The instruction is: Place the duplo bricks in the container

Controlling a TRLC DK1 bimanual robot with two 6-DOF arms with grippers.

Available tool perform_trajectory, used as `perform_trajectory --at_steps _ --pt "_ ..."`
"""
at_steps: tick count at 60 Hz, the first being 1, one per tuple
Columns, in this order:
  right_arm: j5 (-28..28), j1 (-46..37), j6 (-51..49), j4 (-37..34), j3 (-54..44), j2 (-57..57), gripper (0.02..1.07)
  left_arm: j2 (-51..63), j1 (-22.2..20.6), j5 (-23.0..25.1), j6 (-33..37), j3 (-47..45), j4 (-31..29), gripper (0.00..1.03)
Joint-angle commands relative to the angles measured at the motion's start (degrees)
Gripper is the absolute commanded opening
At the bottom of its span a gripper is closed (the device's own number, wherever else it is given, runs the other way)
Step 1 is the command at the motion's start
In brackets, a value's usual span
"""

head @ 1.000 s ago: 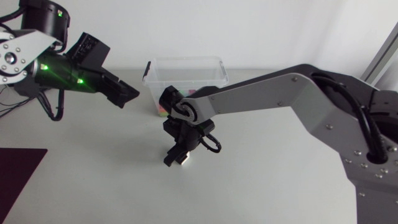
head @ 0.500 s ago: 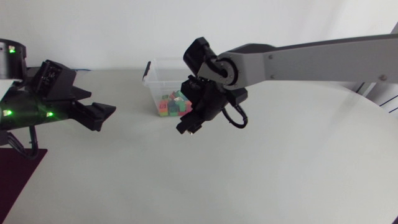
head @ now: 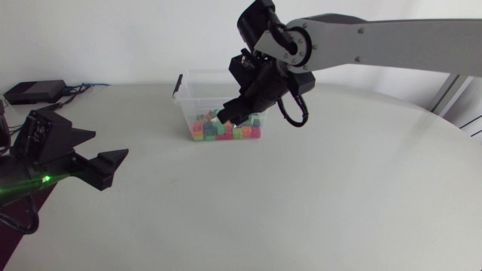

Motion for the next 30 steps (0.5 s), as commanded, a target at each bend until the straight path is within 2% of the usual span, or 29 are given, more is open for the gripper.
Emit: perform_trajectory --at_steps 1,30 --pt "0.64 -1.12 1.61 1.43 2.17 0.15 0.32 -2.52 0.64 -0.66 -0.68 -2.97 1.05 0.98" --pt "1.26 -4.02 2.76 6.79 8.06 4.98 0.32 -10.61 0.99 -3.12 -0.68 -9.21 3.78 0.98"
